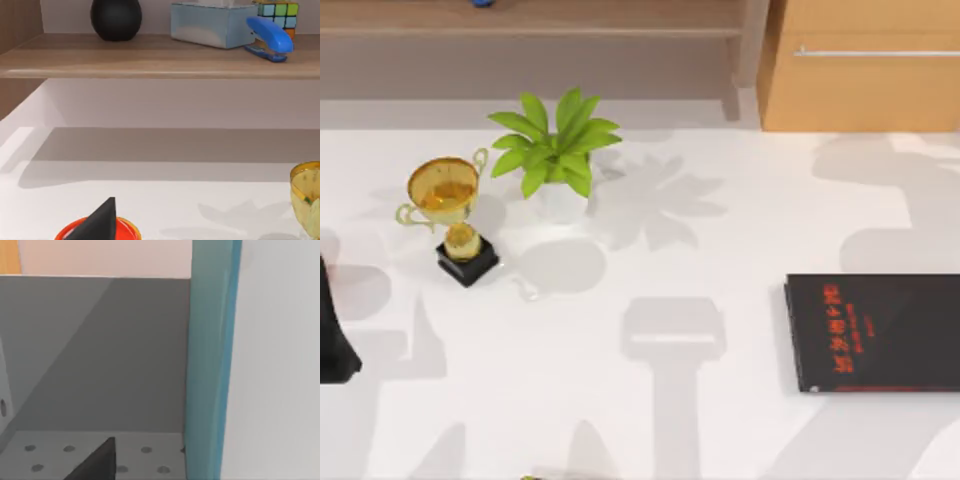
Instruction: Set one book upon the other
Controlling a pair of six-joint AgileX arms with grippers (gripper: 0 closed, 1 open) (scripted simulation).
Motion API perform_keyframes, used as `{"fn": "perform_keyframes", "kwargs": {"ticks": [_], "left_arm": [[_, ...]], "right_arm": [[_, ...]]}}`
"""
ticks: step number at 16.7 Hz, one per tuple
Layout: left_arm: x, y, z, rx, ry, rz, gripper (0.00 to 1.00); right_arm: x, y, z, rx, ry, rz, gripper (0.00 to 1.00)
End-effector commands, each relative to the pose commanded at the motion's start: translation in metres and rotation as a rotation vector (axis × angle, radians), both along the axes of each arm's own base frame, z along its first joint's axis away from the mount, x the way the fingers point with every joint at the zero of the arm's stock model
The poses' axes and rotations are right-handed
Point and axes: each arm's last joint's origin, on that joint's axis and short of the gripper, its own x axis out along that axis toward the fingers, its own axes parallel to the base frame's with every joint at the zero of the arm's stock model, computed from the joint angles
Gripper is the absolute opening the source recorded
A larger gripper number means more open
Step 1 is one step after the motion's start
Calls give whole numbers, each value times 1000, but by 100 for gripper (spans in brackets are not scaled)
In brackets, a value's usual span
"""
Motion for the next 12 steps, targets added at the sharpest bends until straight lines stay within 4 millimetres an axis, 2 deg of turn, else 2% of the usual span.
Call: {"fn": "perform_keyframes", "kwargs": {"ticks": [6, 12], "left_arm": [[0, 0, 0, 0, 0, 0, 100], [0, 0, 0, 0, 0, 0, 100]], "right_arm": [[3, 2, 0, 1, 1, 1, 100], [28, 0, 0, 0, 0, 0, 100]]}}
